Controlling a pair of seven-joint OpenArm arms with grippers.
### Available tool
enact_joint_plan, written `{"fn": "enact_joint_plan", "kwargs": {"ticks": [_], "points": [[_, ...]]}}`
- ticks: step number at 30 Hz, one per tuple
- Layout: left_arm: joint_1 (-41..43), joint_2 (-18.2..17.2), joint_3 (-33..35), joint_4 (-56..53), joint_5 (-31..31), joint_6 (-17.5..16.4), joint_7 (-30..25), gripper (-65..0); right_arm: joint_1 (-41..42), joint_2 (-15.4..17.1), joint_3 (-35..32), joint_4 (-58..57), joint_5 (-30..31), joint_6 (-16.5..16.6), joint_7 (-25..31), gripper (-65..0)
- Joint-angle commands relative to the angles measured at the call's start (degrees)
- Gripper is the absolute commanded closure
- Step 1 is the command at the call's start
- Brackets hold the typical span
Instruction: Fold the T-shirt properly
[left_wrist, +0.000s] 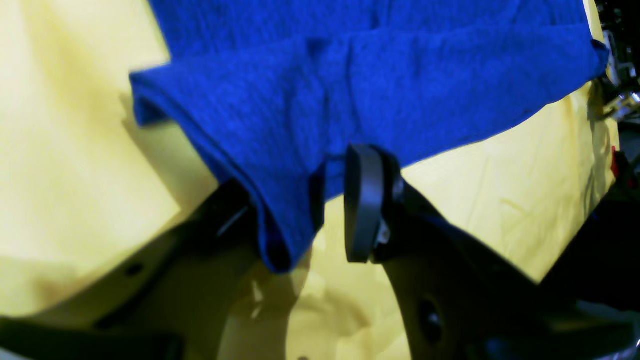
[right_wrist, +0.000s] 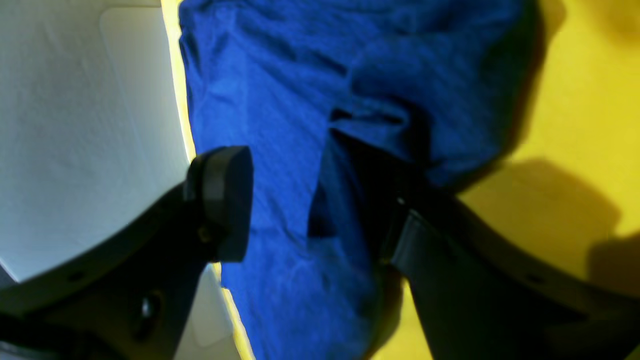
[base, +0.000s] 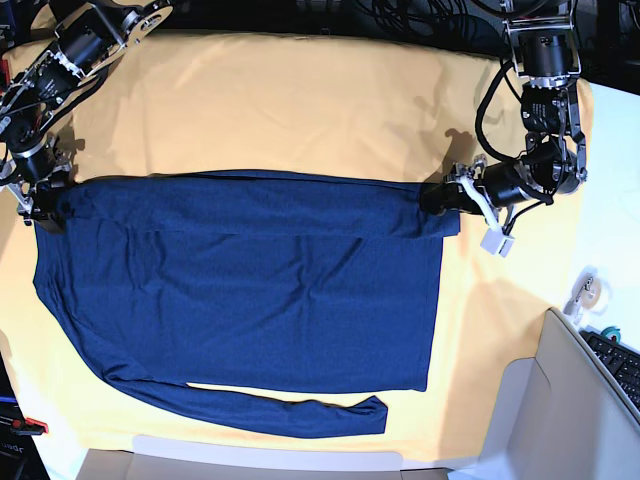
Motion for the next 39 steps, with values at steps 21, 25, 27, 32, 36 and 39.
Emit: {"fn": "enact_joint_plan", "kwargs": {"ticks": [21,25,27,32,36,39], "points": [[2.5,-0.8,-0.4,6.1,-1.1,-0.5,-0.7,-19.9,-6.5,0.9,5.0,5.2,1.3,0.8,0.8,-34.2],[2.5,-0.8,-0.5,6.3,-1.0,-0.5,1.0,-19.9,-5.2,1.2,5.0,1.6,1.3,0.8,0.8,-34.3],[2.5,-0.8,-0.5,6.3,-1.0,-0.5,1.2,-19.9,-4.0,1.1,5.0,-0.6,1.3,0.8,0.8,-34.3],[2.5,-0.8,-0.5,6.3,-1.0,-0.4,1.2,-19.9,-1.2,1.1,4.7,-5.2,1.1,0.7,0.8,-34.3],[2.5,-0.8,-0.5,6.3,-1.0,-0.3,1.2,-19.9,1.4,1.2,4.8,-7.1,-1.2,0.7,0.8,-34.3],[3.2,-0.8,-0.6,6.3,-1.0,-0.3,1.2,-19.9,3.3,1.0,4.7,-7.3,-4.6,0.7,0.8,-34.3]]}}
